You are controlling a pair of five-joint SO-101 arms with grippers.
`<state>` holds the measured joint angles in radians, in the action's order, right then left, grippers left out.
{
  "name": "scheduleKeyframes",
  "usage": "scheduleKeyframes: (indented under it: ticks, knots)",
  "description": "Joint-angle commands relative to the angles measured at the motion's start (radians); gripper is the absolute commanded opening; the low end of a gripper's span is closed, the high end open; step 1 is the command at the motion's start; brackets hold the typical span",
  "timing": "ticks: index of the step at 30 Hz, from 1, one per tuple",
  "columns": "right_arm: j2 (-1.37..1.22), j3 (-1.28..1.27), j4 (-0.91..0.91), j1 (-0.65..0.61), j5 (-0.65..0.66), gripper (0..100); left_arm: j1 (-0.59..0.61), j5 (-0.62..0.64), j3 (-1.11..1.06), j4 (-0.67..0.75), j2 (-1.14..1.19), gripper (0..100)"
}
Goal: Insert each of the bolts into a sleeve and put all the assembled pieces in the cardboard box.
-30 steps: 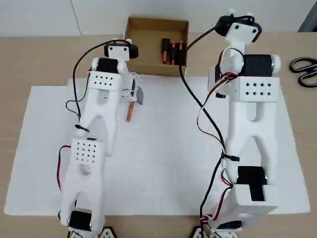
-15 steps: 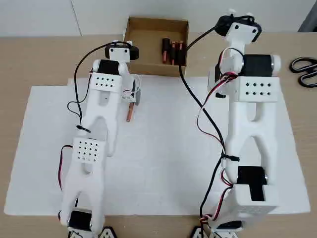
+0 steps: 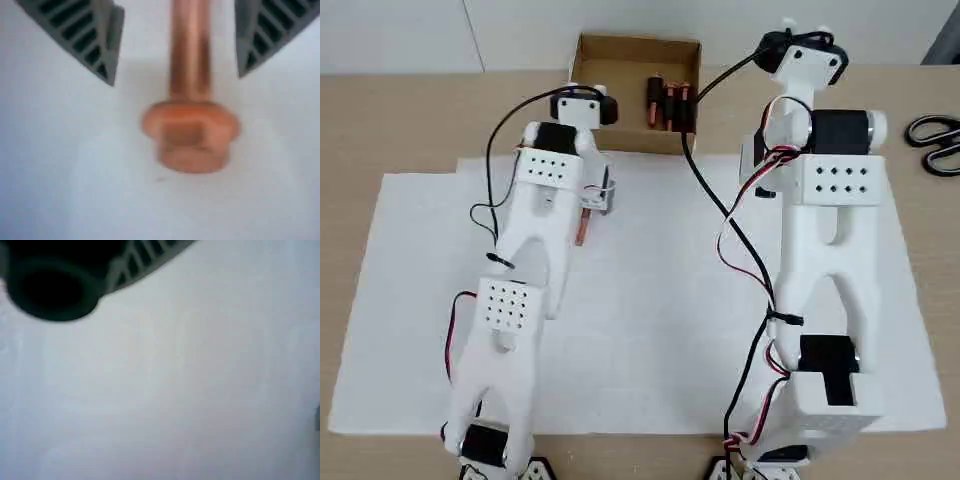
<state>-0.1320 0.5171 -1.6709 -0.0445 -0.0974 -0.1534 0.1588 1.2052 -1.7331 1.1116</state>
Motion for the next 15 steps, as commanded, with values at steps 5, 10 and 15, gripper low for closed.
scheduleKeyframes:
  ticks: [5,10,15]
  knots:
    - [0.01,0.003,0.012,0.001,0.002,0.6,-0.046,-0.006,0.042,0.009,0.058,15]
    - [0.008,0.003,0.012,0.001,0.003,0.6,-0.043,-0.006,0.044,0.008,0.069,15]
    - [0.005,0.003,0.012,0.001,0.003,0.6,-0.049,-0.006,0.045,0.009,0.068,11]
